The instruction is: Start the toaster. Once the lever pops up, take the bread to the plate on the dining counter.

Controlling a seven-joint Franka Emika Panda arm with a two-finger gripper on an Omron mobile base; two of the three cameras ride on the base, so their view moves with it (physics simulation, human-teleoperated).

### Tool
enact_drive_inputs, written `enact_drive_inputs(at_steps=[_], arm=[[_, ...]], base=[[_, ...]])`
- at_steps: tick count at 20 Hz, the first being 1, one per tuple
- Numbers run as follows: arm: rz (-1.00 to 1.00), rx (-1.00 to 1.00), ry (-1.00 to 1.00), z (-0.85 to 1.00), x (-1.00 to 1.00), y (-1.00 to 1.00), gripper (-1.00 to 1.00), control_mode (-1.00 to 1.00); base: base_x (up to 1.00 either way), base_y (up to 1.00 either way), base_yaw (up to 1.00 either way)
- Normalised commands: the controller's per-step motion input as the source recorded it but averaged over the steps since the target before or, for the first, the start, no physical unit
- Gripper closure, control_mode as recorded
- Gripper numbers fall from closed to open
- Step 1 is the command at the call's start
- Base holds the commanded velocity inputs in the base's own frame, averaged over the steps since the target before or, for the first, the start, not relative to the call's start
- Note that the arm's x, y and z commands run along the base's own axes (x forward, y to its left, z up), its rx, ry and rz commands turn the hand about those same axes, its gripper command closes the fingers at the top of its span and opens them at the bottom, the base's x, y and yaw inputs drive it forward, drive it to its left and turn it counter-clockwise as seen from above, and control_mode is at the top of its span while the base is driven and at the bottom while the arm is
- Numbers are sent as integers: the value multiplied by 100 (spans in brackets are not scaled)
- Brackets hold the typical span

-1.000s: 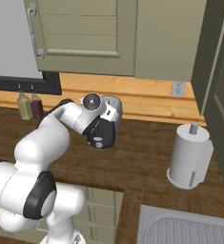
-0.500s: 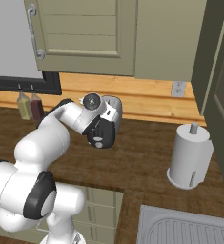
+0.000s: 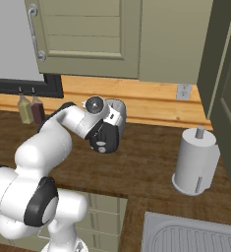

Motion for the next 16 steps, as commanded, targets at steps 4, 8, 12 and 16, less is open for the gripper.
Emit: enact_drive_inputs(at_steps=[4, 8, 12, 16], arm=[[0, 0, 0, 0, 0, 0, -100, -100], [0, 0, 0, 0, 0, 0, -100, -100], [0, 0, 0, 0, 0, 0, -100, -100], [0, 0, 0, 0, 0, 0, -100, -100]], base=[[0, 0, 0], [0, 0, 0], [0, 0, 0], [0, 0, 0]])
